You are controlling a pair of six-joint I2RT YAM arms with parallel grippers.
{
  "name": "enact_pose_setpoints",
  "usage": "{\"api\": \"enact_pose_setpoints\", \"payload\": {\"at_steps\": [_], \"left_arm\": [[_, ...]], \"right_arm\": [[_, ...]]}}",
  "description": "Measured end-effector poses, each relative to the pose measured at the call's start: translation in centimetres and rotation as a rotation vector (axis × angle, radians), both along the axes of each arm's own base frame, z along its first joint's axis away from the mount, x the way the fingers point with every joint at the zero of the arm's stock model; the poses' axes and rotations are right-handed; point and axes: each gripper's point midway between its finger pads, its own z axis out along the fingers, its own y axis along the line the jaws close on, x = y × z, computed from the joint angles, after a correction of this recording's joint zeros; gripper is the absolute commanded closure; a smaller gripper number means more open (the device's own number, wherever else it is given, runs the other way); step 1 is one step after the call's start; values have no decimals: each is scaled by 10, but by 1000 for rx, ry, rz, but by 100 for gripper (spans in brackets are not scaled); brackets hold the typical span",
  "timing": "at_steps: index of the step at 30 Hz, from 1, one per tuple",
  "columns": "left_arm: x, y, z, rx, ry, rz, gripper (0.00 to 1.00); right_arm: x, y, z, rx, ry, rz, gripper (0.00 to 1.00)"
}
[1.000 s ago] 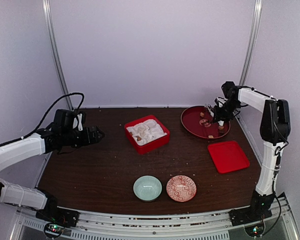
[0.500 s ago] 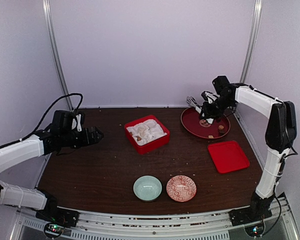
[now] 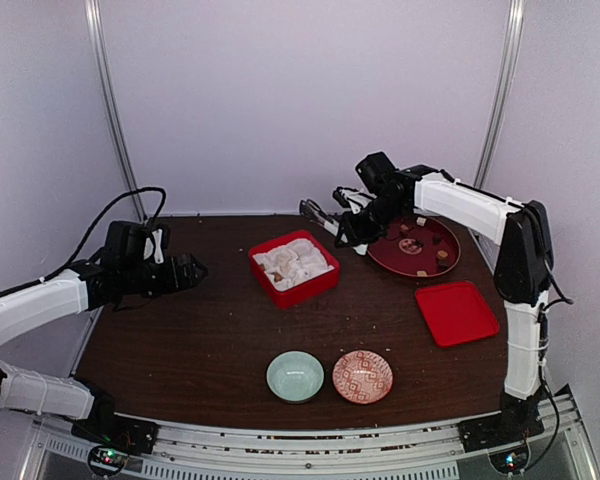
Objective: Pack the chocolate
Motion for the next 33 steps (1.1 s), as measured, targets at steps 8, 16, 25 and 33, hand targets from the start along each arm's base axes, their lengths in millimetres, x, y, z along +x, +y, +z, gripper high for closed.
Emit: {"api": "enact_pose_setpoints", "payload": {"at_steps": [8, 16, 25, 33], "left_arm": [[0, 0, -1, 1, 1, 0, 2], [1, 0, -8, 8, 21, 0, 2], [2, -1, -10, 10, 24, 1, 2], [3, 0, -10, 10, 24, 2, 2]], "right_arm": [[-2, 25, -48, -85, 64, 32, 89], [-7, 20, -59, -127, 91, 30, 84], [-4, 17, -69, -156, 98, 20, 77], [0, 18, -74, -172, 102, 16, 71]]}}
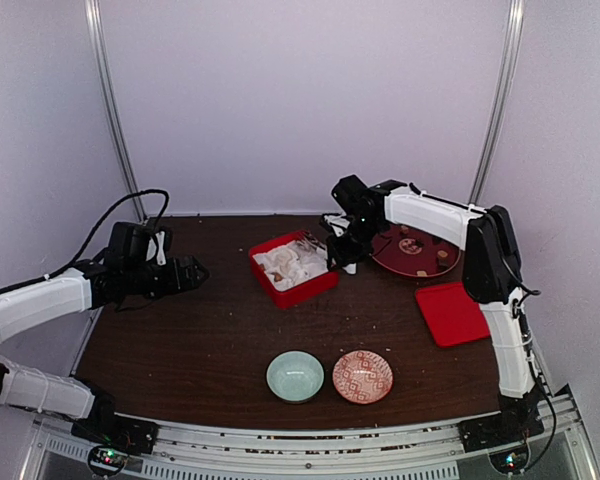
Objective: Pack the chocolate
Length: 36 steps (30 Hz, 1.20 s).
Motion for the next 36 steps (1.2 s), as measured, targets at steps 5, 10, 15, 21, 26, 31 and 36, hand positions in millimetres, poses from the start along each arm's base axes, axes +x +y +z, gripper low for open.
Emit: {"api": "enact_pose_setpoints", "payload": {"at_steps": [5, 10, 15, 21, 26, 31, 36], "left_arm": [[0, 0, 0, 0, 0, 0, 2], [0, 0, 0, 0, 0, 0, 2], [0, 0, 1, -1, -2, 0, 2], [0, 0, 2, -3, -6, 0, 2], [0, 0, 3, -5, -6, -3, 2], [-1, -1, 3, -9, -6, -8, 2], [-1, -3, 3, -14, -5, -15, 2]], "right_arm": [[5, 2, 10, 7, -26, -1, 66], [7, 2, 14, 8, -34, -3, 66], [5, -5, 31, 9, -55, -13, 66], [-13, -40, 85, 47, -120, -52, 66], [-29, -95, 111, 64, -167, -141, 65], [-47, -169, 84, 21, -122, -288, 64], [-78, -234, 49, -45, -37, -434, 64]]}}
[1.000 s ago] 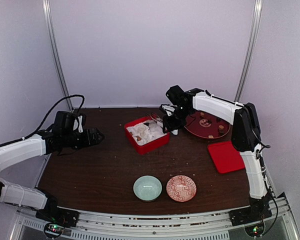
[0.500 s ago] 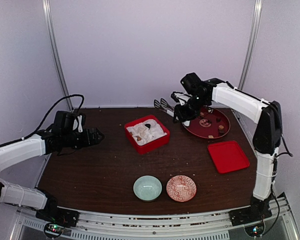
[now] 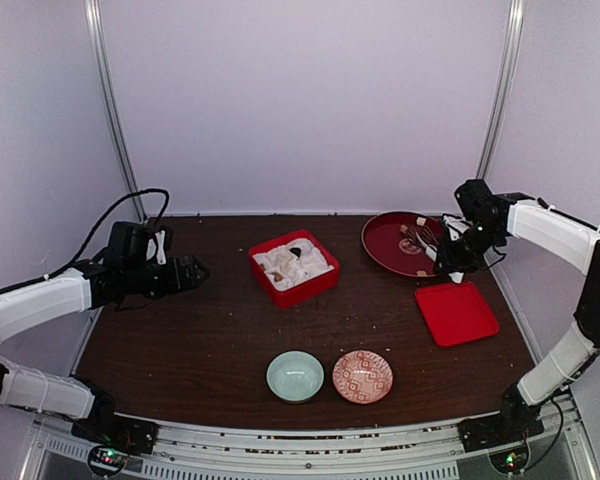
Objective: Pack the chocolate
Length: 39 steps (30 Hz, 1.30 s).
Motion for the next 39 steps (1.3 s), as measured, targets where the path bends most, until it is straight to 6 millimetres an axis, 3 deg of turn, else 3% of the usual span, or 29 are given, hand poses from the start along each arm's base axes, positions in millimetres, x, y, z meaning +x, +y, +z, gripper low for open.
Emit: {"api": "enact_pose_setpoints", "payload": {"at_steps": [3, 9, 15, 27, 39], "left_arm": [[1, -1, -1, -4, 0, -5, 2], [2, -3, 0, -10, -2, -8, 2], [3, -4, 1, -22, -7, -7, 2], [-1, -3, -8, -29, 11, 1, 2], [-1, -3, -9, -30, 10, 2, 2]], "right_arm": [[-14, -28, -7, -21, 16, -77, 64], [-25, -47, -14, -35, 34, -137, 64], [-20, -64, -25, 5, 59, -198, 63], [-11, -62, -61, 61, 159, -203, 63], [-1, -63, -52, 56, 130, -207, 61]]}}
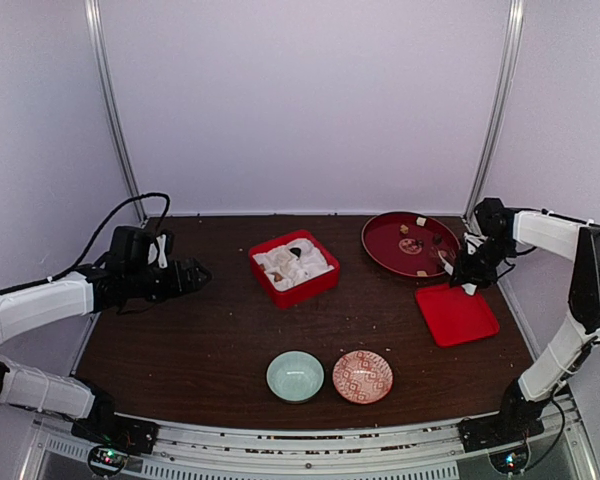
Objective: Pack the chocolate
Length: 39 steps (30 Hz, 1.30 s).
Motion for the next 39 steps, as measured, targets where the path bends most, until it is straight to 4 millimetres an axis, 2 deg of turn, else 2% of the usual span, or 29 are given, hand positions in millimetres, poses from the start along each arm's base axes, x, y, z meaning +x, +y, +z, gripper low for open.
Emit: {"api": "enact_pose_setpoints", "payload": {"at_steps": [7, 15, 22, 27, 32, 39], "left_arm": [[2, -1, 2, -9, -13, 2, 2], [1, 0, -1, -9, -8, 4, 2], [2, -1, 0, -11, -12, 4, 2], [3, -1, -1, -11, -11, 3, 2], [3, -2, -2, -11, -10, 3, 2], [3, -2, -2, -11, -10, 3, 2]], "right_arm": [[8, -6, 10, -33, -26, -9, 61], [6, -12, -6, -65, 27, -16, 62], [5, -4, -11, -34, 44, 1, 68], [5, 6, -9, 5, 43, 23, 68], [4, 8, -9, 10, 45, 30, 68], [1, 10, -14, -56, 66, 63, 67]]}}
